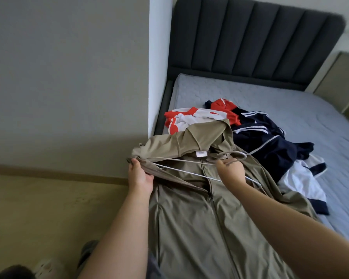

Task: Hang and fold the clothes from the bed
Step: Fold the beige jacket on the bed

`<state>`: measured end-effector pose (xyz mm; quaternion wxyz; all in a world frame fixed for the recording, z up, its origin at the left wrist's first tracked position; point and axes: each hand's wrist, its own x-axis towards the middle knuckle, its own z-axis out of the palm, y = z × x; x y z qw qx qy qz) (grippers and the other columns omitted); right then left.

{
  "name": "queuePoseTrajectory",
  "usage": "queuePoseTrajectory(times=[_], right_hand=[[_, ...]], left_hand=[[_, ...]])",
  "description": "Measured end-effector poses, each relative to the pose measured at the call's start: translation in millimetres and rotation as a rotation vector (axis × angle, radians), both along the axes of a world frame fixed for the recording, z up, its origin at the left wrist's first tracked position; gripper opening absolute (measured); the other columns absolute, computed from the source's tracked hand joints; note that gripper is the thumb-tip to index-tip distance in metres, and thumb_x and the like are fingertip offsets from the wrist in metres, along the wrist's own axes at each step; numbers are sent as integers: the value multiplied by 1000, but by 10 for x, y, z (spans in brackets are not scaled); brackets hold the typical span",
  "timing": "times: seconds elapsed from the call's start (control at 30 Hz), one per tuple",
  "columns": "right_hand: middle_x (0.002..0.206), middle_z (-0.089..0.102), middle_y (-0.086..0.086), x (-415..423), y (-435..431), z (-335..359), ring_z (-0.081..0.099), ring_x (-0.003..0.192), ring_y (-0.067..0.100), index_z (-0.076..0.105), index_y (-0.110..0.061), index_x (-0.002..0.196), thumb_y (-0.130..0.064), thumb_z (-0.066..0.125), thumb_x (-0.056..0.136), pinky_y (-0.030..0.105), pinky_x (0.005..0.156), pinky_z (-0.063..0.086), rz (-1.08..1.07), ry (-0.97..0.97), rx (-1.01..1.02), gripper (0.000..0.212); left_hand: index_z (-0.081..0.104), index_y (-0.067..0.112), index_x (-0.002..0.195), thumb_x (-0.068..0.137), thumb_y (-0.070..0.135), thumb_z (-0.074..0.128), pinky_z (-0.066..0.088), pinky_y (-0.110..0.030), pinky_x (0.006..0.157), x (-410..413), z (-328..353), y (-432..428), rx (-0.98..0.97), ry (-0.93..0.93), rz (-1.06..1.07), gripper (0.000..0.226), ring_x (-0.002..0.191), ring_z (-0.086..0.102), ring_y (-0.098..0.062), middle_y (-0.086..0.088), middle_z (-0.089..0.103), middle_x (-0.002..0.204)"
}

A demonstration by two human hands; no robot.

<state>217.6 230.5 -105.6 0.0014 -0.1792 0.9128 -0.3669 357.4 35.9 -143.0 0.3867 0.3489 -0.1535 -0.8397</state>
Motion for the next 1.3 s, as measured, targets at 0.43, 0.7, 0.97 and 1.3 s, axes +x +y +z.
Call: queuePoseTrajectory(times=[0.43, 0.7, 0.97, 1.3], right_hand=[[68, 55, 12, 143, -203, 49, 57, 76, 34, 48, -7, 59, -25, 41, 93, 33, 66, 39, 13, 60, 166, 39], [71, 56, 15, 2, -481, 322, 51, 72, 28, 52, 1, 68, -21, 45, 93, 33, 67, 37, -134, -216, -309, 33], [40, 22, -5, 173, -422, 488, 21, 42, 14, 24, -17, 46, -12, 51, 81, 30, 50, 22, 92, -21, -299, 44], [34, 23, -5, 538, -652, 564, 22, 39, 14, 24, -17, 38, -17, 62, 85, 18, 42, 24, 404, 366, -64, 61]], left_hand=[[59, 6, 96, 100, 6, 38, 55, -24, 59, 95, 262, 648, -187, 85, -410, 21, 58, 66, -12, -7, 71, 77], [62, 4, 95, 93, -8, 36, 54, -27, 64, 292, 309, 919, -290, -204, -761, 28, 70, 68, -22, -11, 69, 79], [41, 9, 142, 72, 7, 66, 31, -48, 108, 426, 329, 706, -1546, -996, 140, 74, 131, 41, -34, -16, 46, 140], [61, 11, 92, 99, 26, 41, 43, -36, 66, 337, 203, 588, -1560, -1049, -274, 26, 82, 61, -37, -14, 68, 87]])
